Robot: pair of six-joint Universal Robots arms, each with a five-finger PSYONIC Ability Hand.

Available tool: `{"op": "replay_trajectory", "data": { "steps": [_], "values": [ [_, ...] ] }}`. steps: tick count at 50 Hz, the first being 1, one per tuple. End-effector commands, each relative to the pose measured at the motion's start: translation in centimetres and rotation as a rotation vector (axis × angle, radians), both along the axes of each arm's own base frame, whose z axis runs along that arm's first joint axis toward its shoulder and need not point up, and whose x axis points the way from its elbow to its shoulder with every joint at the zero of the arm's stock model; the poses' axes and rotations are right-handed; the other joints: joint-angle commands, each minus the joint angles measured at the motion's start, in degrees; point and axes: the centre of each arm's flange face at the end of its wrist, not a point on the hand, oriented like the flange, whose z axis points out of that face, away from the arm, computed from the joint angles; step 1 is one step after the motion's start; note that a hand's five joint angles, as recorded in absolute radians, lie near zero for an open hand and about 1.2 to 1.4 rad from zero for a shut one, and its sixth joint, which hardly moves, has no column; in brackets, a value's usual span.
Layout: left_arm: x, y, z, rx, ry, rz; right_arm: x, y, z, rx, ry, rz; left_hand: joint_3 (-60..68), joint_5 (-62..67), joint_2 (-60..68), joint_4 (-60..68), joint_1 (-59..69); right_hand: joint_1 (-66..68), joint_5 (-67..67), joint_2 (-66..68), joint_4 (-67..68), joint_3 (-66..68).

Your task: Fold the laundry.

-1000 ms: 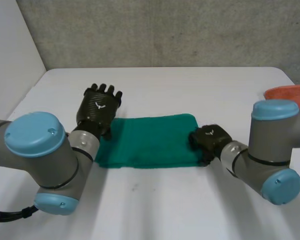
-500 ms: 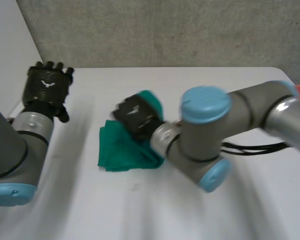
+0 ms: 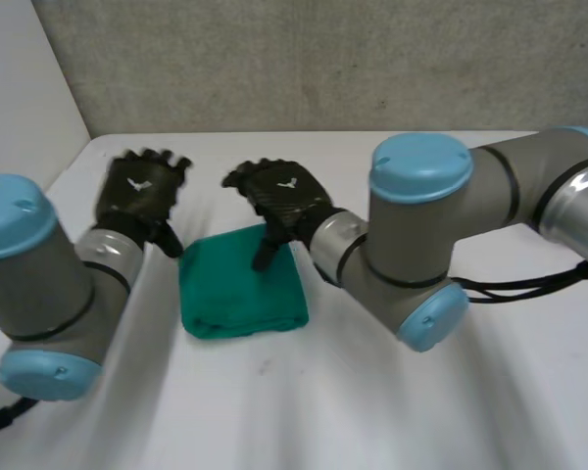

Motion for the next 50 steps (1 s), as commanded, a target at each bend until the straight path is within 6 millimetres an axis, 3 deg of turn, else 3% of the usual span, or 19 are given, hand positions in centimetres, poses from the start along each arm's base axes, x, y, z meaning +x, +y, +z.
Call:
{"op": "replay_trajectory", "data": {
  "steps": [1,4,16,24,31,36,39,45,50],
  "values": [
    [-1.5,2.1,-3.4,0.216,0.033,-0.044,-1.4,-2.2,-4.6,0.166,0.103,-0.055,-0.65,-1.41,-0.39,-0.37,-0.06,-1.53,-3.66,-2.51,-3.28,-1.96],
    [-1.4,2.2,-4.6,0.271,0.03,-0.035,-1.4,-2.4,-5.8,0.213,0.139,-0.053,-0.48,-1.24,-0.22,-0.2,0.1,-1.53,-3.66,-2.51,-3.28,-1.96],
    [-0.5,1.4,-7.1,0.366,-0.024,-0.001,-0.9,-2.8,-7.1,0.257,0.192,-0.029,-0.48,-1.24,-0.22,-0.2,0.1,-1.53,-3.66,-2.51,-3.28,-1.96],
    [-0.4,1.3,-7.6,0.409,-0.048,0.006,-1.1,-3.0,-8.3,0.197,0.283,-0.026,-0.48,-1.24,-0.22,-0.2,0.1,-1.53,-3.66,-2.51,-3.28,-1.96],
    [-0.4,1.2,-8.0,0.4,-0.116,-0.011,-1.5,-3.3,-8.0,0.139,0.328,-0.049,-0.48,-1.24,-0.22,-0.2,0.1,-1.53,-3.66,-2.51,-3.28,-1.96],
    [-0.5,1.3,-7.5,0.376,-0.146,-0.026,-1.6,-3.2,-6.5,0.092,0.332,-0.046,-0.48,-1.24,-0.22,-0.2,0.1,-1.53,-3.66,-2.51,-3.28,-1.96],
    [-0.4,1.1,-6.2,0.34,-0.13,-0.022,-1.8,-3.0,-4.8,0.066,0.321,-0.053,-0.65,-1.41,-0.39,-0.37,-0.06,-1.53,-3.66,-2.51,-3.28,-1.96],
    [0.4,1.0,-0.9,0.203,-0.042,-0.029,-3.4,-3.5,-0.6,-0.018,0.251,-0.136,-1.82,-2.58,-1.56,-1.54,-1.24,-1.53,-3.66,-2.51,-3.28,-1.96],
    [0.8,1.6,2.9,0.117,0.035,-0.073,-4.7,-2.6,1.2,-0.077,0.206,-0.162,-1.87,-2.63,-1.61,-1.59,-1.29,-1.53,-3.66,-2.51,-3.28,-1.96]
  ]
}}
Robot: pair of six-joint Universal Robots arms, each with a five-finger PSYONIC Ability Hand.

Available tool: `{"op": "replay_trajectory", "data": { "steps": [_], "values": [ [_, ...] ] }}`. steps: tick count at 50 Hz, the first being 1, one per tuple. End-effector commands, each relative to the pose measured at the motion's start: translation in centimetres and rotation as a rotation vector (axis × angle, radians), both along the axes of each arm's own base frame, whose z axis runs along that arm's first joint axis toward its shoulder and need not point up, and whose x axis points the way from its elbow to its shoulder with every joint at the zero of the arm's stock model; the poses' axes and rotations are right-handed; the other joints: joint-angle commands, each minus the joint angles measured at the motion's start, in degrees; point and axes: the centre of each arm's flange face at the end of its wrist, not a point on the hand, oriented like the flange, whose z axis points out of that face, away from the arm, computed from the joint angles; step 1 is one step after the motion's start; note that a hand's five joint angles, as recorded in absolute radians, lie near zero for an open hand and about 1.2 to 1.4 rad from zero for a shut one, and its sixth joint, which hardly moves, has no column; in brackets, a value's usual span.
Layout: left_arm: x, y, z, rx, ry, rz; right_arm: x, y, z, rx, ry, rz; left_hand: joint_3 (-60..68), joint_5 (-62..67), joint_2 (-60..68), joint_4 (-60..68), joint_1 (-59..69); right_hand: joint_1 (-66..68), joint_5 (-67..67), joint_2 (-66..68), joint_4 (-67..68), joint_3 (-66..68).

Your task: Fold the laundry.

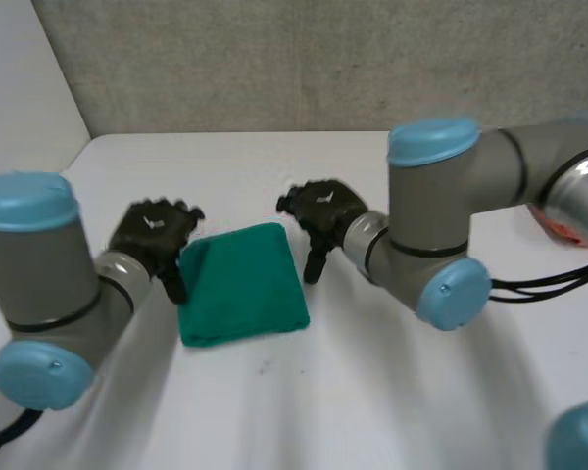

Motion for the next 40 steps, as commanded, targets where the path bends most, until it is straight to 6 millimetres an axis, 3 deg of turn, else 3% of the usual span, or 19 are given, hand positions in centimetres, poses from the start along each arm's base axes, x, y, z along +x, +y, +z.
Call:
{"op": "replay_trajectory", "data": {
  "steps": [1,6,16,31,40],
  "values": [
    [0.8,0.7,6.1,-0.138,0.133,-0.044,-2.0,0.8,3.3,-0.101,-0.069,-0.043,-1.87,-2.62,-1.61,-1.59,-1.29,-1.52,-3.58,-2.51,-3.28,-1.96],
    [0.7,1.4,8.7,-0.168,0.249,-0.105,-3.0,2.7,2.2,-0.08,-0.051,-0.024,-1.87,-2.62,-1.61,-1.59,-1.29,-1.52,-3.58,-2.51,-3.28,-1.96],
    [-0.1,1.7,10.2,-0.183,0.305,-0.221,-2.9,5.0,-1.9,0.018,-0.021,0.097,-1.87,-2.62,-1.61,-1.59,-1.29,1.59,-0.47,0.6,-0.17,1.15],
    [-0.9,2.1,10.9,-0.176,0.341,-0.325,-1.2,3.8,-6.3,-0.046,0.047,0.169,-1.87,-2.62,-1.61,-1.59,-1.29,5.96,3.91,4.98,4.21,5.52],
    [-0.9,1.9,11.6,-0.182,0.364,-0.324,-0.7,3.1,-7.2,-0.052,0.051,0.173,-1.87,-2.62,-1.61,-1.59,-1.29,15.38,13.32,14.39,13.62,14.94]
  ]
}}
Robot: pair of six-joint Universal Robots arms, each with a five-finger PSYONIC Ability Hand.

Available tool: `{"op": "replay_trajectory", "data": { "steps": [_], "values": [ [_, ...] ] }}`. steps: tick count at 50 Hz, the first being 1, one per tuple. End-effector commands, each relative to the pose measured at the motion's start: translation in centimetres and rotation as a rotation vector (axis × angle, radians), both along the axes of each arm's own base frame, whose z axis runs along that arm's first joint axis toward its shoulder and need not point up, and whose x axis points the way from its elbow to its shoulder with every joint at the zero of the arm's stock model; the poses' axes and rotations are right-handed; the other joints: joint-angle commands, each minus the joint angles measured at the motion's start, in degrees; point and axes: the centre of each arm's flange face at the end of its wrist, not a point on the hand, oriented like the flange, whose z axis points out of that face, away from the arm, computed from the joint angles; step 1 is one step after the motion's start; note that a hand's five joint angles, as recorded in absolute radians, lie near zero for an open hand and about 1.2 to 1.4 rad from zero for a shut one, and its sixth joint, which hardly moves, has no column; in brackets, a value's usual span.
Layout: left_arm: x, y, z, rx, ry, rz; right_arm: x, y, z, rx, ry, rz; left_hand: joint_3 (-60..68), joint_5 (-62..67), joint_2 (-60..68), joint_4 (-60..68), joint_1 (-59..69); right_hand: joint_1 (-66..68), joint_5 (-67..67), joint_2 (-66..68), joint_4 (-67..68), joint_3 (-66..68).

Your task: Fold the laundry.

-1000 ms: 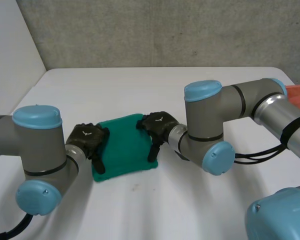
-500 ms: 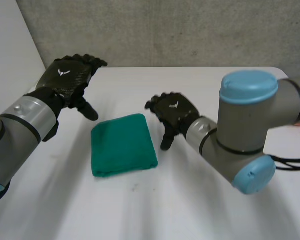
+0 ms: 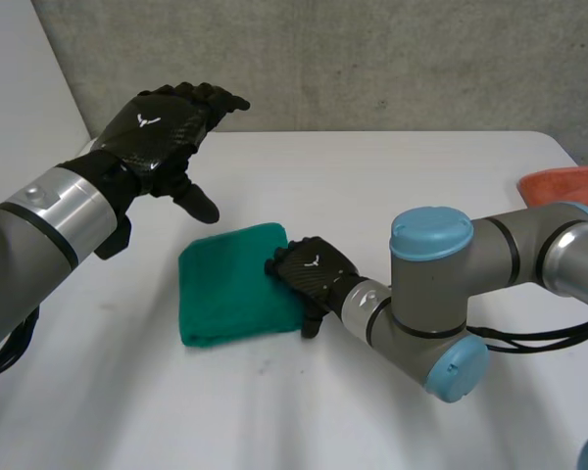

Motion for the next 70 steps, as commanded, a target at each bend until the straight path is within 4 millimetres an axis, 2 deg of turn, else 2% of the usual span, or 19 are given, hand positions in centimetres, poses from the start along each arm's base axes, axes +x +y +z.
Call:
{"op": "replay_trajectory", "data": {
  "steps": [1,20,25,27,28,31,37,44,48,53,56,57,60,61,64,65,67,68,70],
  "values": [
    [0.0,-0.2,0.6,-0.006,0.018,0.001,0.4,-0.5,-0.4,-0.007,-0.003,0.002,-1.87,-2.62,-1.61,-1.59,-1.29,12.24,9.55,9.69,9.39,9.2],
    [0.0,-0.2,0.4,0.003,0.016,0.003,1.9,0.0,-0.6,-0.025,-0.014,0.037,-1.87,-2.62,-1.61,-1.59,-1.29,18.79,16.1,16.25,15.95,15.76],
    [0.0,-0.2,0.4,0.006,0.015,0.001,2.2,-0.4,-1.1,-0.03,-0.014,0.041,-1.87,-2.62,-1.61,-1.59,-1.29,32.57,29.88,30.03,29.73,29.54],
    [0.0,-0.2,0.3,0.009,0.014,0.0,2.3,-0.5,-1.2,-0.033,-0.016,0.041,-1.87,-2.62,-1.61,-1.59,-1.29,42.14,39.45,39.59,39.29,39.1],
    [0.0,-0.1,0.2,0.011,0.013,0.0,2.4,-0.6,-1.1,-0.035,-0.018,0.041,-1.87,-2.62,-1.61,-1.59,-1.29,52.18,49.49,49.64,49.34,49.15],
    [0.0,-0.1,0.2,0.012,0.013,0.0,2.5,-0.8,-1.0,-0.042,-0.022,0.042,-1.87,-2.62,-1.61,-1.59,-1.29,64.14,61.45,61.6,61.3,61.11],
    [0.0,-0.2,0.2,0.011,0.013,0.003,3.1,-1.5,-0.2,-0.16,0.007,0.073,-1.87,-2.62,-1.61,-1.59,-1.29,64.17,61.48,61.62,61.32,61.13],
    [0.0,-0.3,0.7,-0.002,0.018,0.004,3.2,-2.8,3.2,-0.392,0.056,0.108,-1.87,-2.62,-1.61,-1.59,-1.29,64.17,61.48,61.62,61.32,61.13],
    [-0.3,-0.3,1.3,-0.02,0.026,-0.004,1.0,-6.3,6.0,-0.451,0.024,0.074,-1.87,-2.62,-1.61,-1.59,-1.29,64.17,61.48,61.62,61.32,61.13],
    [-1.0,0.1,2.4,-0.034,0.062,-0.028,-3.7,-11.2,8.7,-0.5,-0.008,0.028,-1.87,-2.62,-1.61,-1.59,-1.29,64.17,61.48,61.62,61.32,61.13],
    [-1.5,0.4,3.0,-0.036,0.082,-0.045,-6.2,-13.6,9.4,-0.516,-0.007,-0.015,-1.87,-2.62,-1.61,-1.59,-1.29,64.17,61.48,61.62,61.32,61.13],
    [-1.7,0.5,3.3,-0.04,0.095,-0.052,-8.2,-15.2,9.7,-0.526,-0.001,-0.051,-1.87,-2.62,-1.61,-1.59,-1.29,64.17,61.48,61.62,61.32,61.13],
    [-2.2,0.9,3.6,-0.043,0.104,-0.069,-11.1,-17.4,10.2,-0.542,0.009,-0.103,-1.87,-2.62,-1.61,-1.59,-1.29,64.17,61.48,61.62,61.32,61.13],
    [-2.5,1.1,3.6,-0.042,0.106,-0.081,-12.9,-18.7,10.4,-0.551,0.013,-0.13,-1.87,-2.62,-1.61,-1.59,-1.29,64.17,61.48,61.62,61.32,61.13],
    [-3.1,1.3,3.4,-0.036,0.105,-0.095,-15.9,-20.6,10.6,-0.554,0.008,-0.17,-1.82,-2.58,-1.56,-1.54,-1.24,64.17,61.48,61.62,61.32,61.13],
    [-3.4,1.4,3.3,-0.032,0.105,-0.098,-17.9,-21.8,10.6,-0.546,0.0,-0.198,-1.82,-2.58,-1.56,-1.54,-1.24,64.17,61.48,61.62,61.32,61.13],
    [-3.6,1.4,3.2,-0.029,0.103,-0.091,-19.7,-22.8,10.6,-0.538,-0.014,-0.224,-1.82,-2.58,-1.56,-1.54,-1.24,64.17,61.48,61.62,61.32,61.13],
    [-3.7,1.5,3.1,-0.026,0.103,-0.09,-21.4,-23.8,10.5,-0.528,-0.031,-0.25,-1.82,-2.58,-1.56,-1.54,-1.24,64.17,61.48,61.62,61.32,61.13],
    [-3.8,1.5,2.8,-0.02,0.102,-0.08,-23.0,-24.9,10.4,-0.523,-0.046,-0.279,-1.82,-2.58,-1.56,-1.54,-1.24,64.17,61.48,61.62,61.32,61.13]
  ]
}}
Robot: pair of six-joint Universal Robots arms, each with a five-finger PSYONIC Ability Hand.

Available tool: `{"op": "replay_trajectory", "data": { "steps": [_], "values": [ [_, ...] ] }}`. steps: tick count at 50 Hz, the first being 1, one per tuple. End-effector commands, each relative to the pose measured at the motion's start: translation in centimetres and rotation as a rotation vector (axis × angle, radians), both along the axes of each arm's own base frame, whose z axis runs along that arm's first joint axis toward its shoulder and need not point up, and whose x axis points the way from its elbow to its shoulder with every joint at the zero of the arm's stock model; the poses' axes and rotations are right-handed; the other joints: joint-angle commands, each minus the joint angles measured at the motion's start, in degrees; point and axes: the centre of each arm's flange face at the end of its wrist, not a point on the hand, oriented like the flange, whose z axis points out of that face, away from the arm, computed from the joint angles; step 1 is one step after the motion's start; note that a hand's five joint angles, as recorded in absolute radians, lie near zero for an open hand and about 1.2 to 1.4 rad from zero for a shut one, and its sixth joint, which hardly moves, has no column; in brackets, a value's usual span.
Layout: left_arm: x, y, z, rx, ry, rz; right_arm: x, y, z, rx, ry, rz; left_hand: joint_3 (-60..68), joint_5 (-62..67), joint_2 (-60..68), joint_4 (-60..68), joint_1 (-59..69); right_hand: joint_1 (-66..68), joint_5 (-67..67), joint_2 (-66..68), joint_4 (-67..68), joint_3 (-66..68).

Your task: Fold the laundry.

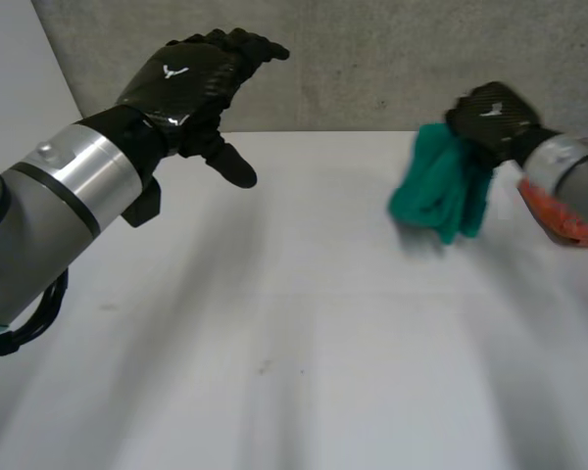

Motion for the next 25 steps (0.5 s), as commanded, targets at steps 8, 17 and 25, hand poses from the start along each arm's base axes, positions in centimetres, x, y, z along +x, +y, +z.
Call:
{"op": "replay_trajectory", "data": {
  "steps": [8,17,25],
  "values": [
    [-1.7,0.2,-2.0,0.054,-0.022,-0.002,-15.7,-8.9,-2.2,0.027,-0.142,-0.231,-1.67,-2.41,-1.39,-1.38,-1.08,26.07,15.84,13.25,11.99,12.47],
    [-1.8,0.0,-2.6,0.075,-0.032,0.007,-23.3,-11.1,-4.7,0.004,-0.157,-0.369,-1.51,-2.24,-1.23,-1.21,-0.91,26.07,15.84,13.25,11.99,12.47],
    [-1.7,-0.1,-2.8,0.078,-0.037,0.012,-25.7,-11.8,-6.5,0.01,-0.179,-0.416,-1.51,-2.24,-1.23,-1.21,-0.91,26.07,15.84,13.25,11.99,12.47]
  ]
}}
